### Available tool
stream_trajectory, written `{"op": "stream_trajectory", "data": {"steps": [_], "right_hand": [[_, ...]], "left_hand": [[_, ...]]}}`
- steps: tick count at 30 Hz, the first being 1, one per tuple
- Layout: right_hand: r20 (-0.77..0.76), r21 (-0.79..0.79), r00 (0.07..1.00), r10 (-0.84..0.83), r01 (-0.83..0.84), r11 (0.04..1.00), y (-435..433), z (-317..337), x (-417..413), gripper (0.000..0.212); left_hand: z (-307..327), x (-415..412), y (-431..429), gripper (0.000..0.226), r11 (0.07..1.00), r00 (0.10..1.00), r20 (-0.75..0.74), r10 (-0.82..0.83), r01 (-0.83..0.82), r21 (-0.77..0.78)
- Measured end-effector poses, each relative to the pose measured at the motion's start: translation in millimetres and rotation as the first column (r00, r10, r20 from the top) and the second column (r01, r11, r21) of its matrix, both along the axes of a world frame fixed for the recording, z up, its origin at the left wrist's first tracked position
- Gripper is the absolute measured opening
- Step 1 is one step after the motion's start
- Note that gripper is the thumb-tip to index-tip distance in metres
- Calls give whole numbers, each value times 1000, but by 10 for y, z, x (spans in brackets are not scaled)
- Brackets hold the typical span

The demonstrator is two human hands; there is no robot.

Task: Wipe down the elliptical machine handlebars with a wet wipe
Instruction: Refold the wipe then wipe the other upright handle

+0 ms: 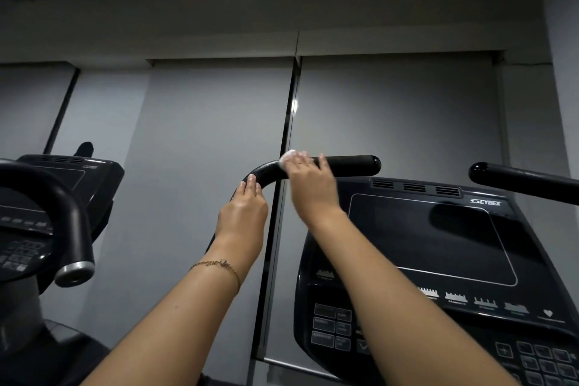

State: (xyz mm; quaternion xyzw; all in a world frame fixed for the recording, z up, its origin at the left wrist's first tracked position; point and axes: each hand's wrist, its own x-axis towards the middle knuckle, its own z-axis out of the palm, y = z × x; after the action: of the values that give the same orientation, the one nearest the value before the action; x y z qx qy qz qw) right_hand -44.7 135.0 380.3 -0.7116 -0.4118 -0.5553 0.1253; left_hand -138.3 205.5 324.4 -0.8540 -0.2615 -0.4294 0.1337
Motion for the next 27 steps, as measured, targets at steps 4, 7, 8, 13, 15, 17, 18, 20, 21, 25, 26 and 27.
{"op": "stream_trajectory", "data": {"steps": [4,7,8,13,15,17,18,20,21,25,26,27], "right_hand": [[-75,177,994,-74,87,980,-215,53,97,46],[-21,50,999,-29,30,998,-6,4,-49,46],[16,-24,1000,-11,12,1000,80,-37,-91,47],[-9,-30,996,-85,84,996,-125,61,-1,47],[-76,47,991,-115,118,992,-185,113,20,47],[-39,14,997,-67,67,998,-61,62,-98,47],[1,-54,1000,-26,26,998,44,-8,-171,49],[57,-182,998,41,-30,983,215,-139,-241,52],[70,-204,996,47,-32,978,239,-156,-230,52],[19,-61,1000,-6,7,998,110,44,-81,51],[-1,-26,1000,-7,7,1000,102,66,-71,50],[2,-34,1000,13,-13,999,116,51,-94,50]], "left_hand": [[43,-66,65,73,999,999,-11,-37,37,8],[50,-36,20,72,1000,1000,-7,-27,27,-15],[40,-38,-13,71,999,1000,0,-21,21,-25],[-14,-167,-26,59,985,995,97,26,-9,-173],[-23,-216,-9,41,971,990,126,58,-27,-237],[-26,-224,-28,32,966,991,112,73,-43,-254],[-34,-222,-33,31,966,991,112,71,-41,-256],[-76,-226,-2,32,972,988,141,57,-22,-235],[-102,-237,26,32,976,986,163,46,-9,-218],[-156,-291,74,42,979,984,179,-3,39,-198],[-152,-296,80,45,980,986,166,-7,39,-194],[-148,-297,81,47,980,988,157,-6,37,-194]]}}
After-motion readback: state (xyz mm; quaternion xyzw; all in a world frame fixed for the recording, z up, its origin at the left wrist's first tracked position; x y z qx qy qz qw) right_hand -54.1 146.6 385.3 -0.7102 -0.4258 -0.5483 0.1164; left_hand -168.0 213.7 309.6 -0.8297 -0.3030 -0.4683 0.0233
